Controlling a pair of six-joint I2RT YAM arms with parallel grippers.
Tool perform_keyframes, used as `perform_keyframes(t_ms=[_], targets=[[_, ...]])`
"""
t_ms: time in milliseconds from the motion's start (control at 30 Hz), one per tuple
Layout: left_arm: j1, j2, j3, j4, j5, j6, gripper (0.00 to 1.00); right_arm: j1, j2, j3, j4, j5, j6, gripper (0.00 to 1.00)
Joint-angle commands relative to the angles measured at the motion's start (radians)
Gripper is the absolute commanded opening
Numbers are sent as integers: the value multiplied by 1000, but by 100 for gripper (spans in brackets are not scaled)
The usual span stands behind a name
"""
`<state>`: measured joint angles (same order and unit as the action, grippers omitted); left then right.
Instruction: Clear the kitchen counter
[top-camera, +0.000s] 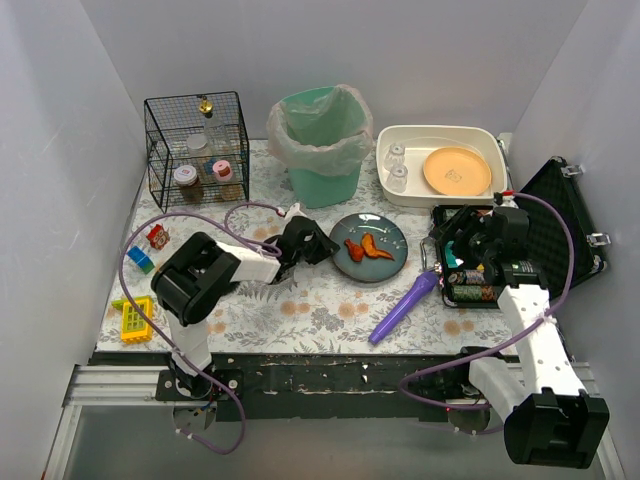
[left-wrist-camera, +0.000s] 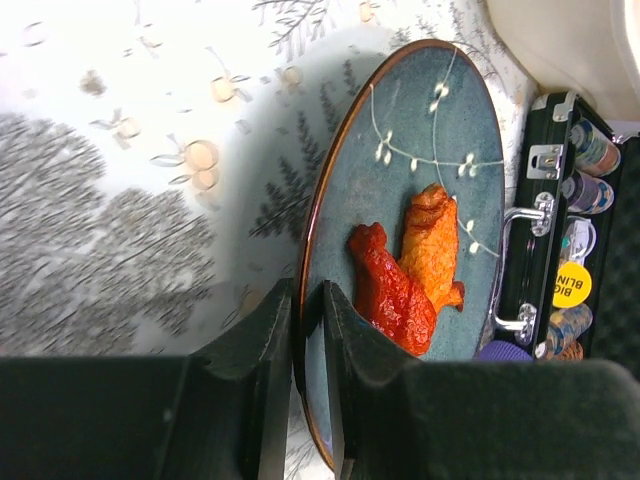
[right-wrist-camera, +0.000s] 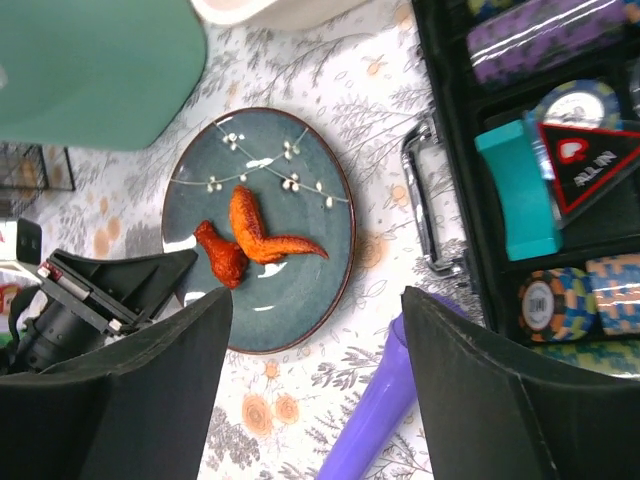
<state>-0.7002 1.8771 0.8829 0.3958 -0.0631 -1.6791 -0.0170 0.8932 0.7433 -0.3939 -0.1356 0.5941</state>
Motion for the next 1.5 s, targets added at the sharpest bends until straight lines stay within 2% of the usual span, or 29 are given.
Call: perform_keyframes(t_ms=[0,233,467,1033,1467], targets=[[36,-116,-81,-54,62,81,0,5,44,-50,121,-195,-34,77],[68,-254,-179,-38,189,107,0,14,111,-90,223,-396,-91,78],[111,-372,-248,-15,316,113,0,15,131,-142,334,-490,-83,82],[206,-507,-349,72,545,101,0,92,240,-186,423,-516,-111,86],[292,-473,-387,291,772,-5,0,137,311,-219,544,-553,-114,89]])
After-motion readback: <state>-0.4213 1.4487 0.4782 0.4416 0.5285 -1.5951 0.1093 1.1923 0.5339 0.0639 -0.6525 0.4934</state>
